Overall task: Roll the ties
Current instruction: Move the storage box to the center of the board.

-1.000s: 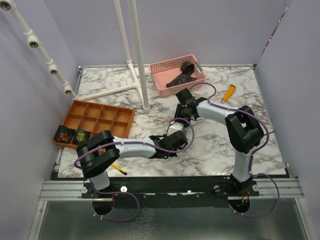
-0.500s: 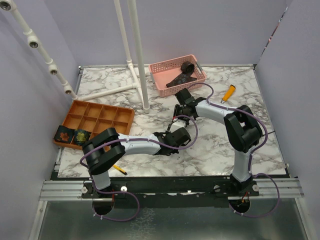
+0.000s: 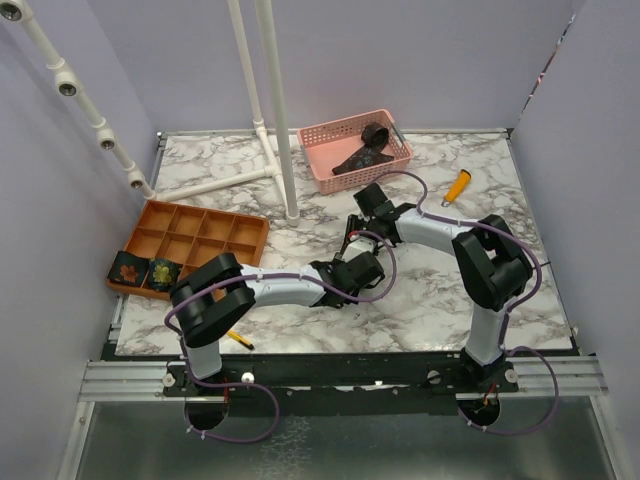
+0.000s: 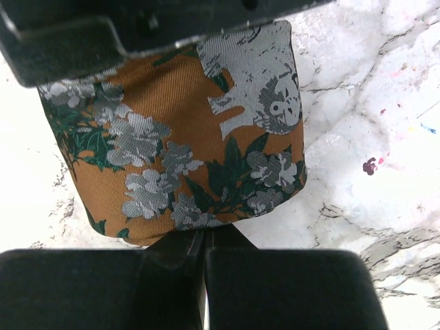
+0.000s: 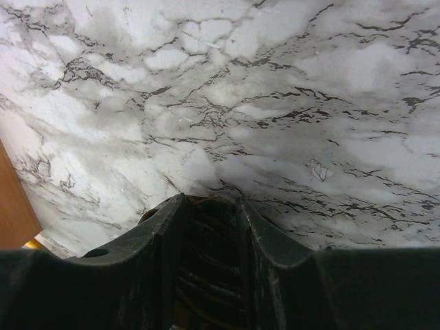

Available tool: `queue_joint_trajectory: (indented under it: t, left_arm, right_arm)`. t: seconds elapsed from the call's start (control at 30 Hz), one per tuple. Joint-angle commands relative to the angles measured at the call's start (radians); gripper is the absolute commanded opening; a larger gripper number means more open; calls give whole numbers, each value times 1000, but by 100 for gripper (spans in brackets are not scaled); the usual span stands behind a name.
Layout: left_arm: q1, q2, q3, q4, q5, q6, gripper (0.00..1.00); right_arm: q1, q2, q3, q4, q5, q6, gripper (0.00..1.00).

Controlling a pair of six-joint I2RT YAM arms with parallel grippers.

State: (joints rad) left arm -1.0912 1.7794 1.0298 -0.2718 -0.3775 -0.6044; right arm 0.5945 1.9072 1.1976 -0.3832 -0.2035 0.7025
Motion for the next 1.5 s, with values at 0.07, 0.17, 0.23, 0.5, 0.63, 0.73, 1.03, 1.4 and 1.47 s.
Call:
queue_joint_trajectory:
  t: [0.07, 0.17, 0.23, 0.5, 0.63, 0.73, 1.03, 1.4, 1.47]
  left_arm:
    - [31, 35, 4, -15, -41, 25, 0]
    - [30, 2, -22, -10, -27, 17, 0]
    - [30, -36, -51, -6, -21, 7, 0]
    - [21, -174, -142, -2, 12, -19, 0]
    - [10, -249, -176, -5, 38, -26, 3]
    - [3, -315, -195, -27, 76, -19, 9]
    - [1, -592, -211, -173, 33, 62, 52]
    - [317, -654, -191, -248, 31, 94, 79]
    - [378, -694, -194, -254, 44, 98, 82]
  right_arm:
    - [41, 45, -88, -148, -51, -63, 39]
    - [41, 36, -74, -159, -45, -59, 40]
    - [38, 33, -51, -168, -51, -57, 42]
    - [25, 9, 95, -251, -11, -58, 52]
    - [0, 5, 167, -290, 13, -57, 54]
    - [-25, -1, 213, -313, 29, -56, 54]
    - [-69, -226, 126, -237, 148, -50, 54]
    - [-68, -711, -444, 208, -77, -67, 51]
    - [-68, -796, -525, 264, -99, -51, 51]
